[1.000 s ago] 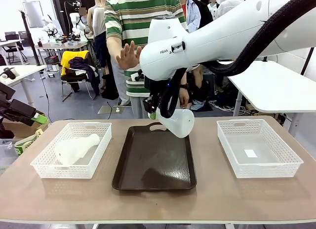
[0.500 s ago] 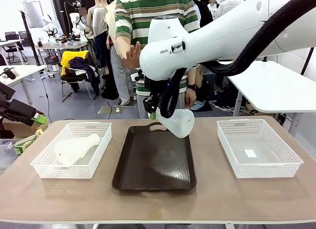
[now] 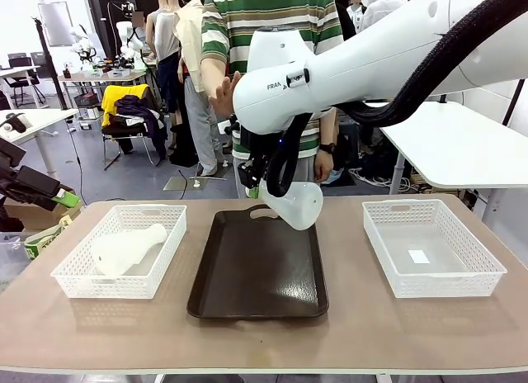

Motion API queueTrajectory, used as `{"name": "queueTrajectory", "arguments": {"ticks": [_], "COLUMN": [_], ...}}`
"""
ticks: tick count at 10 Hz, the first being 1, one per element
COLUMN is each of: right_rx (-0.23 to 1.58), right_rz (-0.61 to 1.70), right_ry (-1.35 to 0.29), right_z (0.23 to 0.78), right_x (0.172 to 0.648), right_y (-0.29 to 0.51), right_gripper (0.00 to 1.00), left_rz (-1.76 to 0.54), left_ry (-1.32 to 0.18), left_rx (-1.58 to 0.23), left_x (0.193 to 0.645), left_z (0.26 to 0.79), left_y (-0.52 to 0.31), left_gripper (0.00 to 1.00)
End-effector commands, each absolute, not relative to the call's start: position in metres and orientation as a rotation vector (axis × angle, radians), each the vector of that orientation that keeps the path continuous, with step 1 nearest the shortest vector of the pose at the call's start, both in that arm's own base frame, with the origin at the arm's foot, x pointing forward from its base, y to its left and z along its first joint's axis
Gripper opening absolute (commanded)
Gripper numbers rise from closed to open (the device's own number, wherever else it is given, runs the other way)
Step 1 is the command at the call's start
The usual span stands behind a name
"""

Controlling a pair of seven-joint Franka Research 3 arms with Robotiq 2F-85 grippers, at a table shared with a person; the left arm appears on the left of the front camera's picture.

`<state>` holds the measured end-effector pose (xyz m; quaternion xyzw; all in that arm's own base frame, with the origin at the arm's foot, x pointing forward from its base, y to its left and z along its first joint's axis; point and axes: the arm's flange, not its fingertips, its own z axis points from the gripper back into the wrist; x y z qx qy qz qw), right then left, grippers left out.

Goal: Prepare the laboratory tools.
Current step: While moving the picked Big flask to the Handle tray indicated by the person, stop as directed by the person.

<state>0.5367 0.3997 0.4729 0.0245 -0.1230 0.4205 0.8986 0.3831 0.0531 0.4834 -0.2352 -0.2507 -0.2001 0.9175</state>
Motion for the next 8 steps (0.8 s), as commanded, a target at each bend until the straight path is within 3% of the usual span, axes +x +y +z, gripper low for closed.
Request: {"name": "queueTrajectory", "arguments": {"ticks": [1, 8], "right_rx": [0.089, 0.060], "right_rz": [0.883, 0.871], "right_ry": [-0.280, -0.264], "right_z": [0.470, 0.474], "right_x": [0.528, 0.537], "right_y": [0.388, 0.400], "right_gripper": [0.00, 0.00], "left_rz": [-0.431, -0.431], "left_ry": [-0.531, -0.531], "left_rx": [-0.508, -0.508], "left_x": [0.385, 0.385], "left_z": [0.482, 0.482], "left_y": [0.055, 0.055], "left_gripper": [1.00, 1.00]}}
